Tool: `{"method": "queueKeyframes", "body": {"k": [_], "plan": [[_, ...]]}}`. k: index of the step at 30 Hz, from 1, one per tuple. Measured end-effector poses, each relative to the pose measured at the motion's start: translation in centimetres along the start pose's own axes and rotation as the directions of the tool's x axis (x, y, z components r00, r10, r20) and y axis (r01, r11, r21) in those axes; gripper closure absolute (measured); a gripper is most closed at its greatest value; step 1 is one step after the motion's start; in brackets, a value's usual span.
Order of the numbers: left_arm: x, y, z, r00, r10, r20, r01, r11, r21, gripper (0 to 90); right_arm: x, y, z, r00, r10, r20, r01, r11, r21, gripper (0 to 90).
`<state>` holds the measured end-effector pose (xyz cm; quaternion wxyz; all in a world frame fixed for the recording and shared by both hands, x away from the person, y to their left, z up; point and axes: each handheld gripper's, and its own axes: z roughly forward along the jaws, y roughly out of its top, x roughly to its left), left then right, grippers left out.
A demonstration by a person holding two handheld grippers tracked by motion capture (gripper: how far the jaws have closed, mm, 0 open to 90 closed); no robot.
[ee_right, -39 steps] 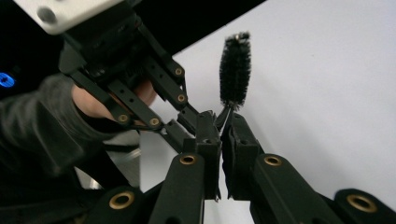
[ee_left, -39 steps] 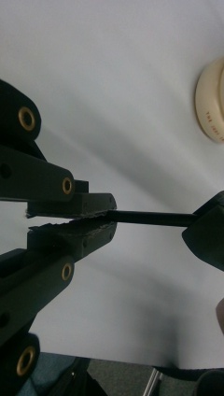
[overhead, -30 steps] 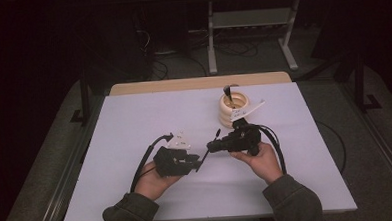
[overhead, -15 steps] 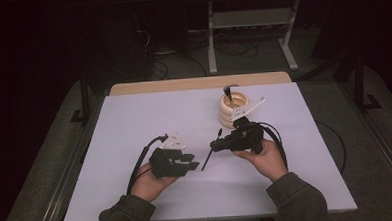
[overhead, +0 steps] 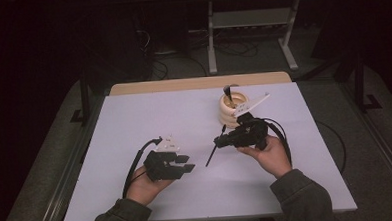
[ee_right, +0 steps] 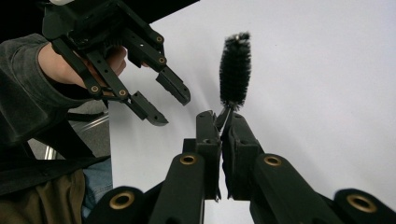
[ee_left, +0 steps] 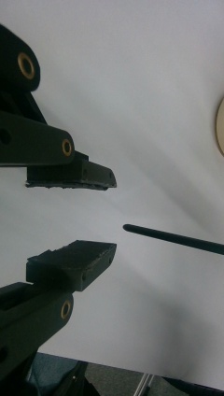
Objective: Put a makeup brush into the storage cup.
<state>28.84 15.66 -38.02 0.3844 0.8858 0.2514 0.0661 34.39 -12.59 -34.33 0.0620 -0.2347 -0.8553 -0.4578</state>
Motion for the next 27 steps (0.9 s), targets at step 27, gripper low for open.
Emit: {"method": "queueKeyframes", "body": {"k": [27], "plan": [[0.2, -1.5, -0.5, 0.9981, -0.058, -0.022, 0.057, 0.9976, -0.039, 58.4, -1.2, 1.0, -1.5, 0.9989, 0.018, 0.043, -0.018, 1.0, 0.014, 84.6]]}}
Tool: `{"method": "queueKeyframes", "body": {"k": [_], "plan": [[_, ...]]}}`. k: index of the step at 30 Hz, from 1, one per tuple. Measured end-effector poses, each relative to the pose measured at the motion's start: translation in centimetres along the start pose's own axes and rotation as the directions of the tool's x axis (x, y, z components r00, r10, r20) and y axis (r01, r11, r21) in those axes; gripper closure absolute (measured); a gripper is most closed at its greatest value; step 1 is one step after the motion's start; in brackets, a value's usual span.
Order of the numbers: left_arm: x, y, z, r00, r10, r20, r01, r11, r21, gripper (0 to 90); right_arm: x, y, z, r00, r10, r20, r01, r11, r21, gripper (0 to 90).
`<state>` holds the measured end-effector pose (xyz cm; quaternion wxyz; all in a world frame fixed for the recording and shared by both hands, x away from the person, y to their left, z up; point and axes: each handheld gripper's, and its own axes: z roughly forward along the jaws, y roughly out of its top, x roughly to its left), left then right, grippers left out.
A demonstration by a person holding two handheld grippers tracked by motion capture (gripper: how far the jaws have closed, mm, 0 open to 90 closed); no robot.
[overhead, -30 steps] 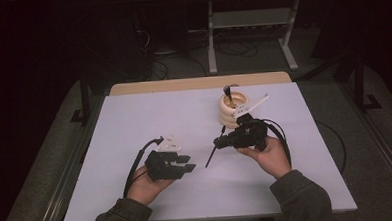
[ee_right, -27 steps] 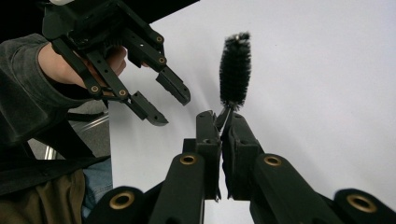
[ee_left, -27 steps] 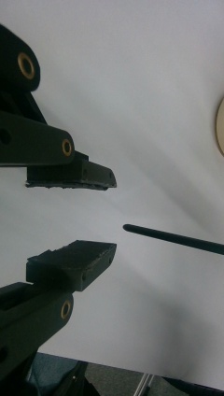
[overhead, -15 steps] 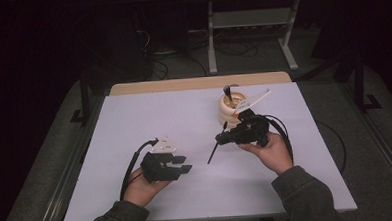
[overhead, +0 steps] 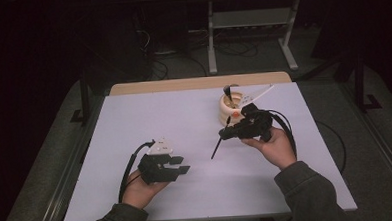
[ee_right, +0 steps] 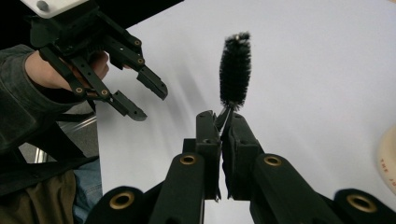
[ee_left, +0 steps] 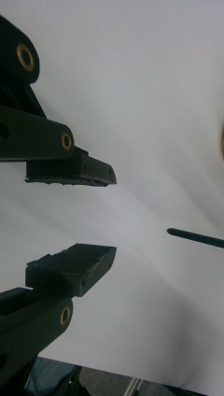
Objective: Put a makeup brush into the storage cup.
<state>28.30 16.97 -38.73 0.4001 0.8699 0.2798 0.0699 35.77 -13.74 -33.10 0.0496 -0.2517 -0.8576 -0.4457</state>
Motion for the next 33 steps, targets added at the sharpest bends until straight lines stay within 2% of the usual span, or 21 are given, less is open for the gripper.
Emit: {"method": "queueKeyframes", "body": {"k": [8, 11, 15, 20, 22, 24, 26, 27, 33], "plan": [[0.1, -0.1, -0.2, 1.0, 0.006, -0.006, -0.006, 1.0, 0.007, 58.0, -0.3, 0.4, -0.5, 0.9999, -0.007, 0.013, 0.007, 1.0, 0.003, 84.6], [0.0, -0.2, -0.2, 0.9999, -0.006, -0.009, 0.006, 1.0, -0.005, 57.4, -0.3, 0.5, -0.6, 0.9999, 0.001, 0.016, -0.001, 1.0, 0.004, 84.6], [0.1, -0.2, -0.3, 0.9999, 0.004, -0.014, -0.004, 1.0, -0.001, 56.8, -0.4, 0.7, -0.9, 0.9998, 0.001, 0.022, -0.001, 1.0, 0.0, 84.6], [0.3, -0.3, -0.5, 0.9998, -0.002, -0.02, 0.002, 1.0, 0.001, 56.4, -0.7, 1.0, -1.2, 0.9997, 0.003, 0.026, -0.003, 1.0, -0.003, 84.6], [0.3, -0.4, -0.4, 0.9997, -0.014, -0.019, 0.014, 0.9998, -0.013, 56.5, -0.9, 1.1, -1.4, 0.9995, 0.002, 0.031, -0.002, 1.0, -0.002, 84.6], [0.5, -0.4, -0.5, 0.9997, -0.005, -0.023, 0.005, 0.9999, -0.013, 56.4, -1.1, 1.2, -1.5, 0.9995, 0.003, 0.033, -0.003, 1.0, -0.008, 84.6], [0.6, -0.5, -0.5, 0.9995, -0.016, -0.026, 0.015, 0.9997, -0.021, 56.0, -1.3, 1.4, -1.6, 0.9994, 0.004, 0.034, -0.004, 1.0, -0.004, 84.6], [0.7, -0.5, -0.6, 0.9997, -0.008, -0.025, 0.008, 0.9999, -0.008, 55.7, -1.5, 1.5, -1.7, 0.9994, 0.002, 0.036, -0.002, 1.0, -0.006, 84.6], [0.8, -0.8, -0.6, 0.9995, -0.018, -0.028, 0.018, 0.9997, -0.015, 53.3, -1.7, 2.3, -2.5, 0.9985, 0.007, 0.054, -0.007, 1.0, -0.002, 84.6]]}}
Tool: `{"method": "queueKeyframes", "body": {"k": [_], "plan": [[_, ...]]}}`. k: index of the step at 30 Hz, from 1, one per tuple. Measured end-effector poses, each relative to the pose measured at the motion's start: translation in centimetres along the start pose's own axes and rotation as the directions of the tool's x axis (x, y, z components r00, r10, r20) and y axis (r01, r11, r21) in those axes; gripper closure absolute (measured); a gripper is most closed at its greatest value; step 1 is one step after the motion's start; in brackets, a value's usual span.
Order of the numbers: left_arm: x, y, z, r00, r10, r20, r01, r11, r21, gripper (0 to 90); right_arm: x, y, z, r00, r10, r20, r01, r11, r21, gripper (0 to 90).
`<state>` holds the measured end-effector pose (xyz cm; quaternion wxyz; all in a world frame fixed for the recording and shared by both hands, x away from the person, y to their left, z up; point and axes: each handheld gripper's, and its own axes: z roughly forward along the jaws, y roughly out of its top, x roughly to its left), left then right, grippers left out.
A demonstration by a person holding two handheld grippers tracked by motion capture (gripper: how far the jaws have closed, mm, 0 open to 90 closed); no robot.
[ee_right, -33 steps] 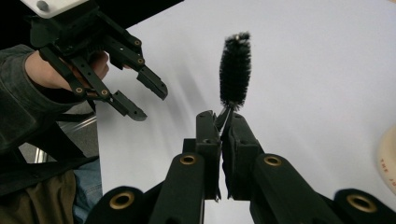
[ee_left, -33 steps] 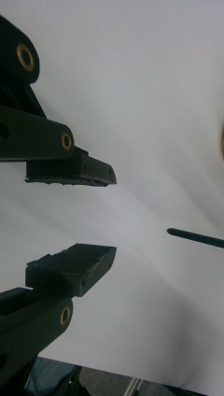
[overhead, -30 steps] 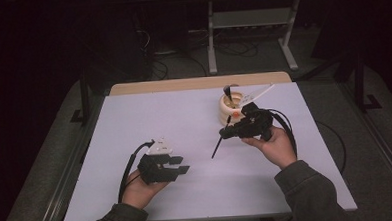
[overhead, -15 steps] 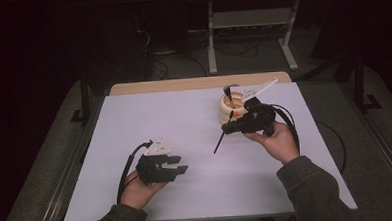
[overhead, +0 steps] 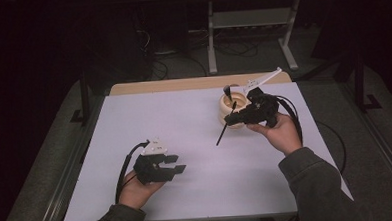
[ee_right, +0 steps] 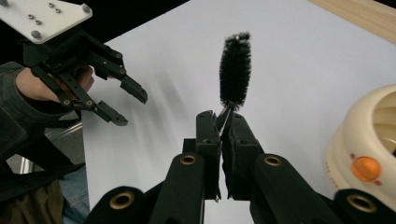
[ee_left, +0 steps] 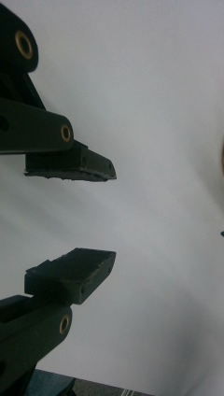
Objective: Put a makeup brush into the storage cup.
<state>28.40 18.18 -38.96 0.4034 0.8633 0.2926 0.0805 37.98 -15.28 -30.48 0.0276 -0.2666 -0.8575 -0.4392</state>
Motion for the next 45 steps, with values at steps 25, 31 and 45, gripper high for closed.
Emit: {"method": "queueKeyframes", "body": {"k": [25, 31, 45], "plan": [[0.3, -0.3, -0.6, 0.9999, -0.011, -0.009, 0.011, 0.9998, -0.016, 49.5, -1.1, 2.0, -2.6, 0.9979, -0.009, 0.065, 0.01, 1.0, -0.017, 84.6], [0.1, -0.3, -0.4, 0.9998, -0.015, -0.009, 0.015, 0.9999, -0.006, 47.4, -1.4, 2.4, -3.3, 0.9965, -0.009, 0.083, 0.01, 1.0, -0.019, 84.6], [0.3, -0.3, -0.9, 0.9999, -0.006, -0.016, 0.006, 0.9999, -0.014, 44.5, -2.2, 3.8, -4.9, 0.991, 0.01, 0.133, -0.006, 0.999, -0.031, 84.6]]}}
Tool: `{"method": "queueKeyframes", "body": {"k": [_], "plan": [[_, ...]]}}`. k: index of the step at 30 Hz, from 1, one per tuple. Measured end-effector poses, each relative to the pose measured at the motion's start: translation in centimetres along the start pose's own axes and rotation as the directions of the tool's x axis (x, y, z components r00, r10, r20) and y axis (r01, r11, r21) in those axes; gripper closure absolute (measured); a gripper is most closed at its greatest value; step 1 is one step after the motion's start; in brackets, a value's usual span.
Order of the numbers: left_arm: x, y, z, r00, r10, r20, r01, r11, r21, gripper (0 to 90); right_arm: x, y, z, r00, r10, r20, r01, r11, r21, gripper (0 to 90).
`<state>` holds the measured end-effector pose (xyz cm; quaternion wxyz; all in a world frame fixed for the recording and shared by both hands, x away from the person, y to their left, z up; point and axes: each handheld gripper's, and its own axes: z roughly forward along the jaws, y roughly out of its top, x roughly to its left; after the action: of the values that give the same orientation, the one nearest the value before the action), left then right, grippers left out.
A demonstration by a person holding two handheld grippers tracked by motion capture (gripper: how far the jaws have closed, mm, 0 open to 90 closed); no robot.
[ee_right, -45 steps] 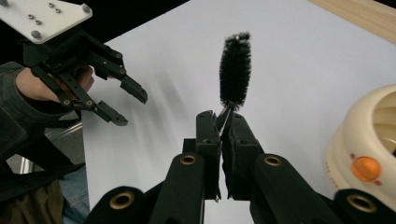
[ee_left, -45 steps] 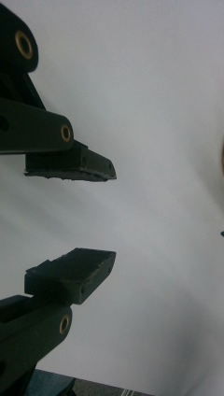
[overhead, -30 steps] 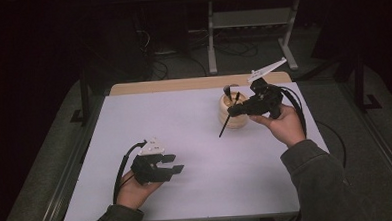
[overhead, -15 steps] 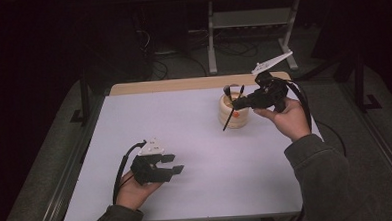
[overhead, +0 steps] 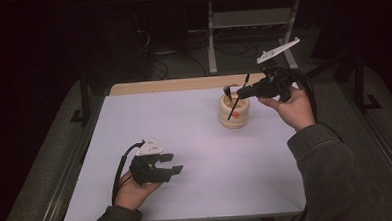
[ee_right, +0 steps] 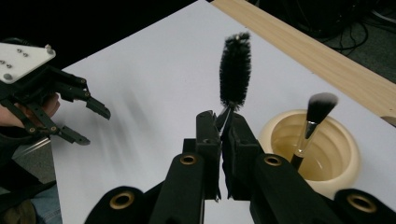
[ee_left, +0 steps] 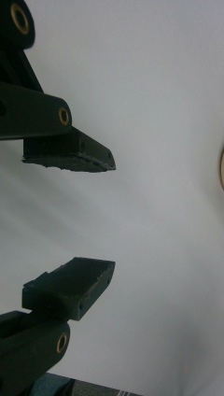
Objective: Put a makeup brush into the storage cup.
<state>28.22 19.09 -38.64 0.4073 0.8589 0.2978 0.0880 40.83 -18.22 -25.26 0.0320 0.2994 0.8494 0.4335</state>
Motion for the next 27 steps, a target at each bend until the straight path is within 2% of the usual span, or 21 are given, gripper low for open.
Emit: {"method": "queueKeyframes", "body": {"k": [1, 2, 3, 11, 15, 19, 27], "plan": [[0.0, 0.0, 0.0, 1.0, 0.0, 0.0, 0.0, 1.0, 0.0, 44.3, 0.0, 0.0, 0.0, 1.0, 0.0, 0.0, 0.0, 1.0, 0.0, 84.6], [-0.1, 0.0, 0.0, 0.9999, -0.017, 0.001, 0.017, 0.9998, -0.01, 44.2, -0.2, 0.2, -0.2, 1.0, 0.006, 0.007, -0.006, 1.0, -0.002, 84.6], [0.0, 0.0, -0.1, 1.0, -0.008, 0.0, 0.008, 0.9999, -0.006, 44.1, -0.3, 0.3, -0.2, 0.9999, 0.009, 0.011, -0.009, 1.0, -0.002, 84.6], [0.2, -0.1, -0.3, 0.9997, -0.024, -0.008, 0.023, 0.9995, -0.022, 43.5, -1.2, 1.3, -0.8, 0.9987, 0.019, 0.047, -0.019, 1.0, -0.009, 84.6], [0.3, -0.1, -0.5, 0.9996, -0.024, -0.014, 0.024, 0.9995, -0.023, 43.5, -2.0, 2.0, -1.2, 0.9952, 0.044, 0.088, -0.043, 0.999, -0.014, 84.6], [0.3, 0.0, -0.6, 0.9997, -0.02, -0.011, 0.019, 0.9993, -0.031, 43.3, -2.7, 2.4, -1.1, 0.9931, 0.053, 0.104, -0.052, 0.999, -0.016, 84.6], [0.5, -0.2, -0.7, 0.9988, -0.048, -0.006, 0.048, 0.998, -0.04, 42.7, -4.0, 2.4, -0.3, 0.9833, 0.108, 0.146, -0.108, 0.994, -0.009, 84.6]]}}
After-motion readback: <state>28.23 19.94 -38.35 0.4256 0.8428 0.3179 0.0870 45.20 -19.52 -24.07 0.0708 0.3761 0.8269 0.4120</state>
